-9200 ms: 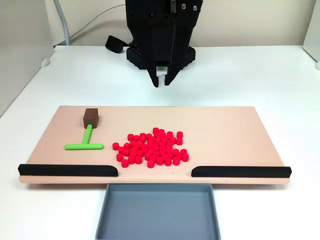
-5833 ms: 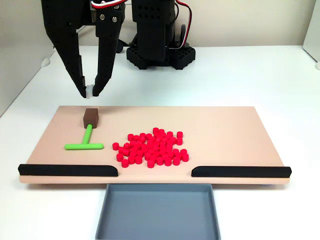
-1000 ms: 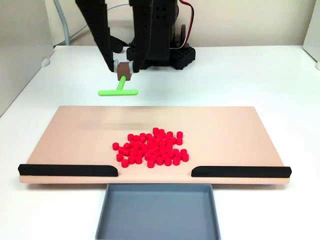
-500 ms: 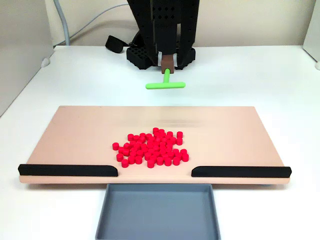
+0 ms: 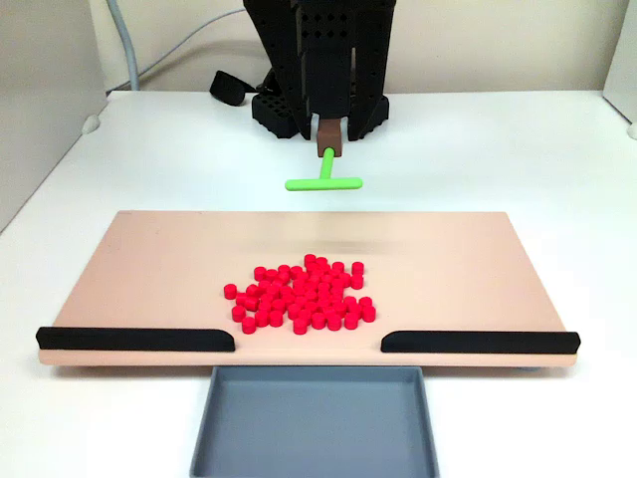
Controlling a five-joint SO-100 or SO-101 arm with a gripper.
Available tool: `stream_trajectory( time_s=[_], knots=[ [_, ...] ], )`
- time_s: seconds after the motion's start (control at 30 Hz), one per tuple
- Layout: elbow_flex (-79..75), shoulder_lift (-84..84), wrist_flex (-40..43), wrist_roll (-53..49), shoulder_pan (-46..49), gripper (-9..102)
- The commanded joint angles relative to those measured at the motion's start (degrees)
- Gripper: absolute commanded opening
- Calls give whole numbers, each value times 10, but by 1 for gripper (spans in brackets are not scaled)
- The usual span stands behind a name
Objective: Grasp a green tool by the dark brown handle.
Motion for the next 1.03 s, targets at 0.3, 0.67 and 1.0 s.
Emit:
stream_trajectory(
  time_s=[0.3,0.67,1.0],
  knots=[
    [-2,-1,1,-7,-4,0],
    [-2,16,1,-18,-18,0],
    [-2,21,1,-9,-21,0]
  ],
)
